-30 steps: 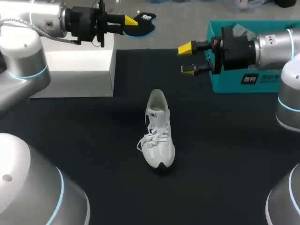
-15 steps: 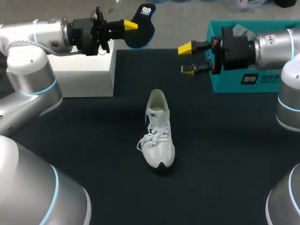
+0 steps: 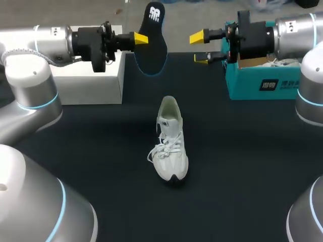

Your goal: Take the shoe out of the shoebox, open the shoe tongue, remove and reinsert the insole, then place the shoe into the shoebox

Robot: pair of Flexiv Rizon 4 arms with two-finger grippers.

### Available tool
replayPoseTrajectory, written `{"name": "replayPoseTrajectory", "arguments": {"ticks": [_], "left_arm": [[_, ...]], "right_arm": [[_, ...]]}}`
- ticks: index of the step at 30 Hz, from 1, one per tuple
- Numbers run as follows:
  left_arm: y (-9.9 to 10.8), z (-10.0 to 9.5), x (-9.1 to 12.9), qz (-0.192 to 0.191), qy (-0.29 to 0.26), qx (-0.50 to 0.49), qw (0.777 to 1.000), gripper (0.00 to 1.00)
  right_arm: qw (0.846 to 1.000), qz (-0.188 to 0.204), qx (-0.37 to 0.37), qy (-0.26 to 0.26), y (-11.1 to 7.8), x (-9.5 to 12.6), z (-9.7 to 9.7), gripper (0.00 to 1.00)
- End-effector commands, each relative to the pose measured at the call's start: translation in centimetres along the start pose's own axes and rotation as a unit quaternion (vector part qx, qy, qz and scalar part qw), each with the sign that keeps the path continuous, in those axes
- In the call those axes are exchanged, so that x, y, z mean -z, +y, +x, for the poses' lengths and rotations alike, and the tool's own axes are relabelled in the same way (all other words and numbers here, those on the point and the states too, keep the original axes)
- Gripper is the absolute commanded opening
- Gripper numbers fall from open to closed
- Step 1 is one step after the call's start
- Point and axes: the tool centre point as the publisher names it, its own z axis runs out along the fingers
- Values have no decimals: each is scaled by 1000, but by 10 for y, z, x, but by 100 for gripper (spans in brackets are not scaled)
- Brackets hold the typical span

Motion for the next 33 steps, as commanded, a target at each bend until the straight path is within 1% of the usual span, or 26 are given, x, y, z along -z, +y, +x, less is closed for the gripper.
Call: {"name": "replayPoseTrajectory", "arguments": {"ticks": [1,2,3,4,5,7,8,9,10,11,12,16,18,19,21,23,25,28,32,33], "left_arm": [[3,5,-7,-5,-3,-32,999,0],[3,6,-11,-10,-7,-44,999,0],[4,7,-13,-17,-14,-48,999,0],[5,6,-16,-21,-21,-50,998,0],[5,5,-18,-21,-26,-49,998,0],[6,3,-20,-21,-33,-50,998,0],[6,2,-21,-23,-40,-47,998,0],[6,2,-22,-23,-42,-47,998,0],[6,2,-23,-22,-42,-47,998,0],[6,2,-24,-20,-43,-47,998,0],[6,2,-25,-20,-46,-48,998,0],[6,2,-28,-15,-51,-49,997,0],[6,2,-30,-13,-52,-54,997,0],[6,2,-30,-13,-53,-54,997,0],[6,1,-31,-13,-53,-59,997,0],[6,1,-32,-14,-55,-61,997,0],[6,1,-32,-14,-56,-62,996,0],[6,1,-33,-17,-60,-64,996,0],[5,-1,-34,-21,-66,-66,995,0],[5,-1,-35,-22,-67,-68,995,0]], "right_arm": [[1000,17,-2,-6,19,-23,-7,100],[1000,22,-5,-7,20,-27,-8,100],[1000,24,-8,-11,21,-32,-10,97],[1000,24,-10,-11,21,-34,-10,87],[1000,24,-12,-11,21,-37,-11,81],[999,27,-18,-10,20,-42,-13,80],[999,30,-20,-10,20,-45,-14,76],[999,32,-21,-11,19,-47,-15,70],[999,34,-22,-12,19,-50,-16,58],[999,37,-22,-13,19,-52,-16,51],[999,39,-22,-13,19,-54,-16,49],[999,42,-22,-14,22,-59,-15,48],[999,42,-21,-16,24,-60,-15,46],[999,42,-21,-17,24,-61,-15,40],[999,42,-21,-18,25,-62,-15,35],[999,41,-21,-19,26,-63,-15,31],[999,40,-22,-19,26,-64,-15,30],[999,40,-24,-19,25,-66,-16,25],[999,39,-25,-19,25,-69,-16,15],[999,39,-26,-20,25,-69,-17,0]]}}
